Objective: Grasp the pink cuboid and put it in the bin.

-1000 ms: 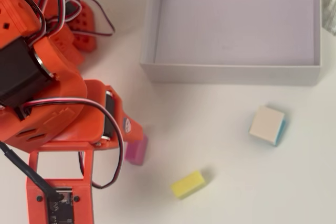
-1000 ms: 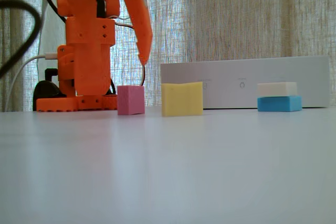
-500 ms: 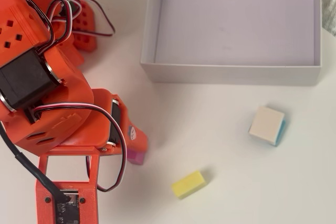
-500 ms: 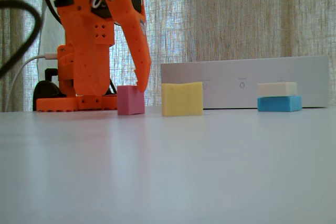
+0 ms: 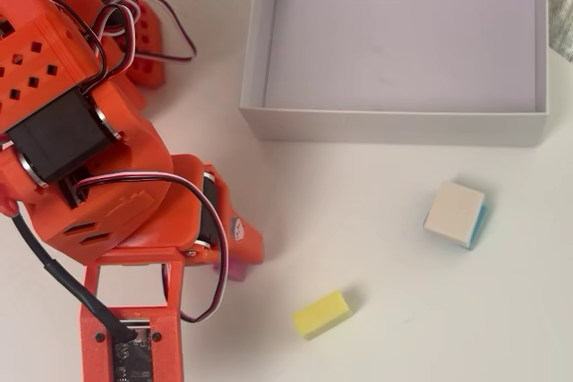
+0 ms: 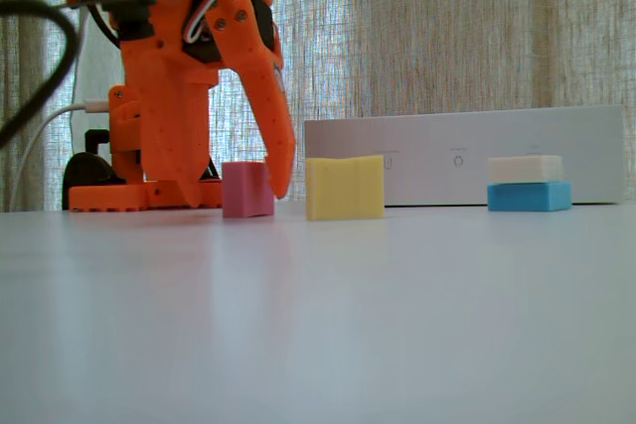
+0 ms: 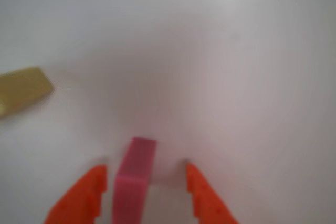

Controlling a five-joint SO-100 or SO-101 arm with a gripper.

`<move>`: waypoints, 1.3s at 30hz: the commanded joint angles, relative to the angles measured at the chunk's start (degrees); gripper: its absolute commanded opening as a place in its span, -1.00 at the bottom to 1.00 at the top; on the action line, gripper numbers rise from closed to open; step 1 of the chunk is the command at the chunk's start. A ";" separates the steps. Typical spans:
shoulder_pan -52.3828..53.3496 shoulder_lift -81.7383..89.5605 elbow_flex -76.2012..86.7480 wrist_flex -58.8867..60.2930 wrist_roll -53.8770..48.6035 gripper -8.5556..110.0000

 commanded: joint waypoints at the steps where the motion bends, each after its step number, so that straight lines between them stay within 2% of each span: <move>1: -1.14 0.70 0.09 -0.88 0.79 -0.54; 25: -3.69 0.62 2.46 -3.60 2.55 -0.60; 26: -3.69 0.62 2.55 -3.60 2.55 -0.63; 29: -4.39 0.62 2.81 -4.66 2.55 -1.00; 30: -4.48 0.70 2.81 -4.83 2.64 -1.00; 34: -3.34 3.25 2.46 -1.32 3.78 -1.00; 39: -4.22 6.94 -8.09 12.39 9.05 -1.00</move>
